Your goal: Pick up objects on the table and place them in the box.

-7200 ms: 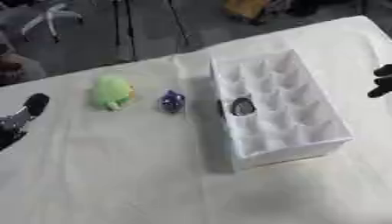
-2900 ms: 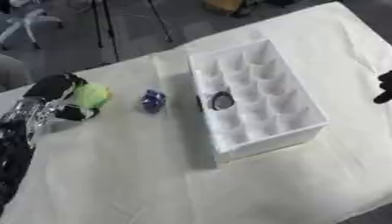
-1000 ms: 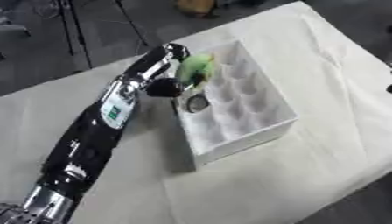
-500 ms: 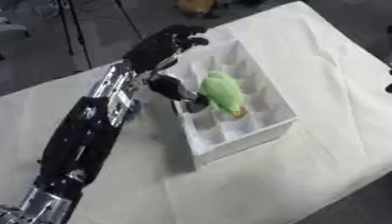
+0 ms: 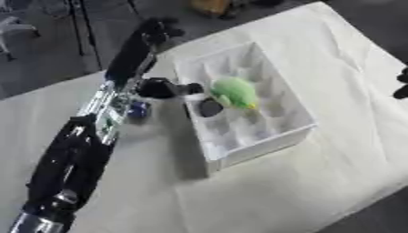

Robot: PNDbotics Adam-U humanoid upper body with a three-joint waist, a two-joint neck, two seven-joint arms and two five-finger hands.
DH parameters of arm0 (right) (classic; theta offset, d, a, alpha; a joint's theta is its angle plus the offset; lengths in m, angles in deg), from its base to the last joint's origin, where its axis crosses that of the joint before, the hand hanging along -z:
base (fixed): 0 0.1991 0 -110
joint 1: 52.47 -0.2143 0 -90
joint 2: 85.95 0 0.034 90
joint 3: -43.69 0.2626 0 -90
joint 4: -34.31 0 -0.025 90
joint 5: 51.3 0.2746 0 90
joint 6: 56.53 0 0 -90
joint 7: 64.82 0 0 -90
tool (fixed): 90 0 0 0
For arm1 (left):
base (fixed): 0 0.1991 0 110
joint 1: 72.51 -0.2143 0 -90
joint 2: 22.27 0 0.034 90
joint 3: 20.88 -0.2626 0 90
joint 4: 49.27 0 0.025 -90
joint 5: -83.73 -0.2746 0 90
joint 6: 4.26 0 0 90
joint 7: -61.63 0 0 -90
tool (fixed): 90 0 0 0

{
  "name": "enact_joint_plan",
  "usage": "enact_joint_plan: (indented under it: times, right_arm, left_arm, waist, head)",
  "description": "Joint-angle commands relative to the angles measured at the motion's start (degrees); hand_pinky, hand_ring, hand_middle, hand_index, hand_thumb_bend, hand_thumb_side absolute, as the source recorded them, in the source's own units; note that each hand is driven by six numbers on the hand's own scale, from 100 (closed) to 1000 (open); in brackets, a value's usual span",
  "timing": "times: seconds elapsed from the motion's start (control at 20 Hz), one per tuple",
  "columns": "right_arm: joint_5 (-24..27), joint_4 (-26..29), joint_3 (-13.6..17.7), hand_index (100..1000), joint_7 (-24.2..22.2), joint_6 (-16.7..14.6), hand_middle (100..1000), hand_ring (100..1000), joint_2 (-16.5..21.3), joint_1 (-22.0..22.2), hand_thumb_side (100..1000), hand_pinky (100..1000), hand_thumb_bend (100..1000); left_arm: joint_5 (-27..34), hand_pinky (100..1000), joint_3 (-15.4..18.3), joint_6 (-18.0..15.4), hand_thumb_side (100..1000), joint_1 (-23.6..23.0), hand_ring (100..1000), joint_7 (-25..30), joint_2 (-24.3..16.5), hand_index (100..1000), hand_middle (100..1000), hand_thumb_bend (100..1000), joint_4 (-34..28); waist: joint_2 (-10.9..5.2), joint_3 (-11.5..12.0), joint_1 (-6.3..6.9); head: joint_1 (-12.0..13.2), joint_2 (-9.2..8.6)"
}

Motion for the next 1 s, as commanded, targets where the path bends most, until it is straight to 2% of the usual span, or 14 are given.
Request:
enact_joint_plan:
  times: [0.05,0.2,0.35,0.4,0.45,0.6,0.75,1.0]
  right_arm:
    - [-1.22,1.4,1.07,816,0.94,0.42,703,580,0.61,0.15,754,750,227]
    - [-2.08,1.4,1.56,816,1.61,1.31,702,578,0.4,1.07,725,750,213]
    - [-2.93,1.4,2.06,817,2.31,1.99,701,577,0.08,1.93,749,749,228]
    - [-3.14,1.4,2.16,817,2.52,2.16,701,577,-0.01,2.1,749,749,228]
    - [-3.33,1.4,2.22,817,2.67,2.28,701,577,-0.07,2.19,749,749,228]
    - [-3.71,1.4,2.31,817,2.98,2.55,701,576,-0.14,2.15,748,749,228]
    - [-3.87,1.4,2.31,817,3.11,2.73,701,576,-0.16,2.17,747,749,229]
    - [-4.02,1.4,2.35,817,3.16,3.11,701,576,-0.23,2.34,746,750,230]
  left_arm:
    - [10.22,1000,2.59,0.14,719,-1.65,802,3.91,-4.05,830,848,854,-7.37]
    - [18.49,983,6.28,0.28,701,-7.47,788,6.05,-8.74,828,840,838,-14.91]
    - [25.1,999,9.4,2.26,712,-12.01,770,6.18,-9.53,808,821,809,-18.52]
    - [27.91,999,9.81,2.4,712,-13.23,770,6.04,-9.51,808,821,809,-19.32]
    - [30.55,1000,10.04,2.23,757,-14.56,767,5.91,-9.61,806,822,750,-20.09]
    - [37.38,1000,9.89,0.48,777,-19.17,766,4.96,-9.85,807,822,736,-22.58]
    - [39.8,1000,10.11,-0.29,783,-21.02,763,4.93,-9.67,802,815,709,-23.83]
    - [40.26,1000,11.11,-0.11,779,-23.89,764,4.59,-8.06,799,812,706,-26.39]
  waist:
    - [-1.39,0.72,-0.54]
    - [-1.27,2.48,-0.52]
    - [-1.11,3.92,-0.5]
    - [-1.05,4.26,-0.54]
    - [-0.95,4.63,-0.6]
    - [-0.61,5.46,-0.72]
    - [-0.49,5.76,-0.79]
    - [-0.4,6.57,-1.0]
  head:
    - [-1.09,-0.5]
    - [-2.38,-0.1]
    - [-2.99,0.14]
    - [-3.11,0.18]
    - [-3.3,0.14]
    - [-3.7,-0.04]
    - [-3.7,0.11]
    - [-3.73,0.16]
